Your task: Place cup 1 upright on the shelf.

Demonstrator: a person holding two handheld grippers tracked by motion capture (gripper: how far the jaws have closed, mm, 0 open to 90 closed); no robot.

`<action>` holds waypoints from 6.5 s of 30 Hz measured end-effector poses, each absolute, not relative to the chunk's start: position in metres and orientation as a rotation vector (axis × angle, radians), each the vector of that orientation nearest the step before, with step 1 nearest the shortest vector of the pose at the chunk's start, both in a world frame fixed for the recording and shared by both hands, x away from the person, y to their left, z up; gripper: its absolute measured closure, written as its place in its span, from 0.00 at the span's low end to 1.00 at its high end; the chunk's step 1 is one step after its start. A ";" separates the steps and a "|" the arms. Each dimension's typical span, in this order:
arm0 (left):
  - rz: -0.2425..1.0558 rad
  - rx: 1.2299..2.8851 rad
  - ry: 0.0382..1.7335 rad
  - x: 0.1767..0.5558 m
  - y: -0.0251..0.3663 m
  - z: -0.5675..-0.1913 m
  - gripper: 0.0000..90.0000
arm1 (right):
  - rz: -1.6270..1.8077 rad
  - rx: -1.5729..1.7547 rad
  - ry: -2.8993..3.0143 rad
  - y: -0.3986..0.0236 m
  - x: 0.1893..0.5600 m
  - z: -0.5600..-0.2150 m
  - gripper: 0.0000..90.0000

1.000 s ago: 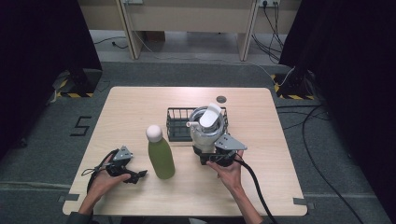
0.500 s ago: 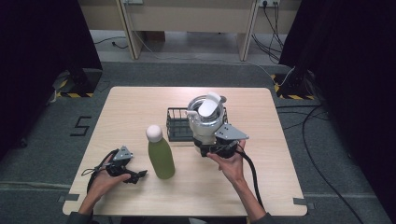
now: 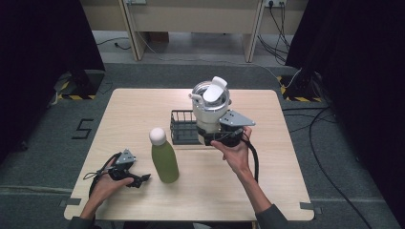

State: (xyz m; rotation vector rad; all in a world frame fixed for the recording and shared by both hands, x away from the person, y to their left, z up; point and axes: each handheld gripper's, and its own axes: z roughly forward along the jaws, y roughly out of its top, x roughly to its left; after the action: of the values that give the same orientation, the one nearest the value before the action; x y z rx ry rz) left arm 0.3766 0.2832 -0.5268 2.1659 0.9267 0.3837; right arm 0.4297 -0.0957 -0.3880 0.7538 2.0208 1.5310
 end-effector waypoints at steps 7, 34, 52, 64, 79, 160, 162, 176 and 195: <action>0.384 2.164 0.927 0.377 0.283 -0.527 0.00 | 1.539 0.773 1.984 -0.095 0.444 -0.379 0.13; 0.383 2.163 0.928 0.377 0.283 -0.527 0.00 | 1.408 0.892 1.887 -0.109 0.495 -0.392 0.13; 0.383 2.164 0.927 0.377 0.283 -0.527 0.00 | 1.417 0.918 1.869 -0.110 0.507 -0.411 0.13; 0.382 2.166 0.927 0.376 0.283 -0.527 0.00 | 1.420 0.909 1.890 -0.104 0.502 -0.416 0.13; 0.382 2.169 0.925 0.377 0.283 -0.527 0.00 | 1.406 0.944 1.905 -0.109 0.501 -0.431 0.13; 0.383 2.168 0.924 0.377 0.283 -0.527 0.00 | 1.342 1.027 1.896 -0.120 0.481 -0.447 0.12; 0.383 2.168 0.924 0.377 0.283 -0.527 0.00 | 1.349 1.030 1.890 -0.121 0.480 -0.446 0.12; 0.384 2.165 0.924 0.377 0.283 -0.527 0.00 | 1.390 1.053 1.864 -0.129 0.469 -0.446 0.16; 0.384 2.166 0.924 0.377 0.283 -0.527 0.00 | 1.436 1.068 1.841 -0.137 0.449 -0.445 0.17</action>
State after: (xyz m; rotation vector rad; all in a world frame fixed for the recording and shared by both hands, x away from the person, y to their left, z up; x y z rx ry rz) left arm 0.3766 0.2831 -0.5269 2.1663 0.9237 0.3839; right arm 0.4489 -0.1372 -0.4449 1.0681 1.8412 1.4356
